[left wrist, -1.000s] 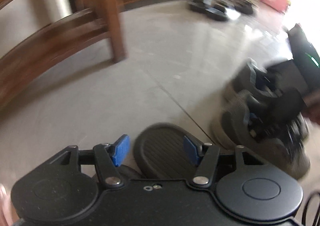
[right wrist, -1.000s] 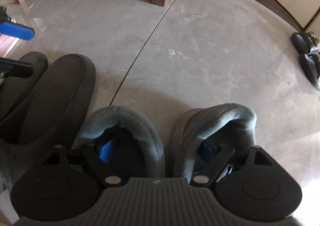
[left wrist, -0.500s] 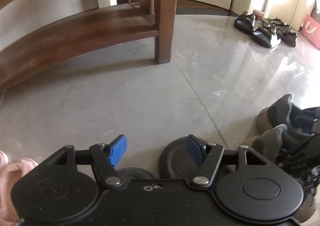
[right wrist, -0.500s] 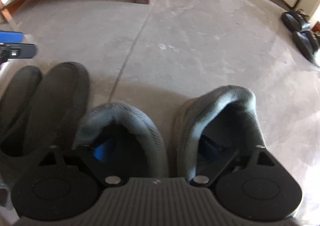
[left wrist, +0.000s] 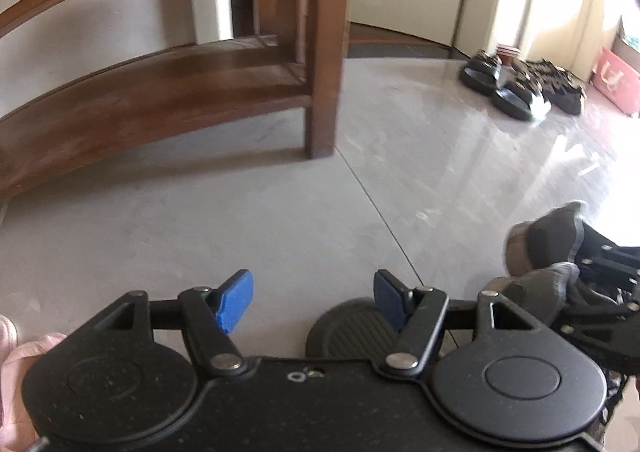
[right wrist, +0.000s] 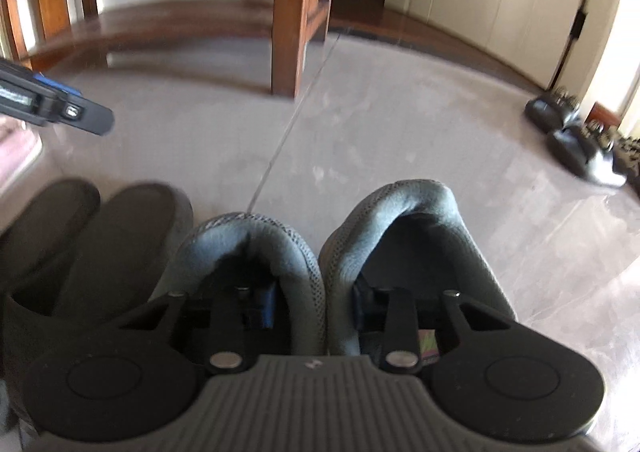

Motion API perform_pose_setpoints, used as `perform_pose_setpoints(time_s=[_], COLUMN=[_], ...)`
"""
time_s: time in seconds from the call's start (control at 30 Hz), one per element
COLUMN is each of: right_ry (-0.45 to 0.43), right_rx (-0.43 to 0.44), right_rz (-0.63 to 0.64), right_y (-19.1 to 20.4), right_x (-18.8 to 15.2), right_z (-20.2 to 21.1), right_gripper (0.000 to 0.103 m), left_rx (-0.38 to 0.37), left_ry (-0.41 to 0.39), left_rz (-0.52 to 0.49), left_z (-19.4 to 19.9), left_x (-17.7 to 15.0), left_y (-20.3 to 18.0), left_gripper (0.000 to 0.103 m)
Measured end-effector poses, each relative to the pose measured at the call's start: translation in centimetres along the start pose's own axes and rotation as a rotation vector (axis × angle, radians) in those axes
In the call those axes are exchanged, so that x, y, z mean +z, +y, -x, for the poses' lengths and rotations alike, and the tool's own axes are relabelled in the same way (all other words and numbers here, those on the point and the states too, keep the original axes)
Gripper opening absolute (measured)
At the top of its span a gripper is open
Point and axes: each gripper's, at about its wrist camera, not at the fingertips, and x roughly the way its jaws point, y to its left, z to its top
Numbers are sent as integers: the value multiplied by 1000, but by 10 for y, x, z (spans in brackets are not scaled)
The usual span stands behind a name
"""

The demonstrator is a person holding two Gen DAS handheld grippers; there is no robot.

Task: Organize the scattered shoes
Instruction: 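Carry the sneaker pair with the right gripper into the wooden shelf, then lower the sneakers onto the shelf's bottom board and open the right gripper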

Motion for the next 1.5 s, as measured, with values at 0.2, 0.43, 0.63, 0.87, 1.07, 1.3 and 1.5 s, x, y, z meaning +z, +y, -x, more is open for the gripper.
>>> perform_pose_setpoints(time_s=[0.2,0.43,0.63,0.87,1.07,1.3,1.5], right_ry=[-156,-318,-359,-318,-301,-326,-332], right_rx=[13,46,122,181,194,210,173], right_rz=[33,36,26,-62,-86,-177,-225], right_y=[-2,2,37,69,97,116,124], right_x=[25,75,140,198,223,249,273], right_z=[19,24,-10,-71,-97,-123,-148], right_gripper=[38,37,37,37,38,37,38], left_rx=[42,89,151,192,209,229,231], left_ry=[-38,-73,-113,-128,-117,-106,-114], left_rz=[55,101,139,210,245,280,292], left_z=[7,16,27,33,30,30,30], left_x=[6,16,22,23,18,13,12], left_y=[23,45,67,99,117,135,142], left_gripper=[67,67,67,68,68,68,68])
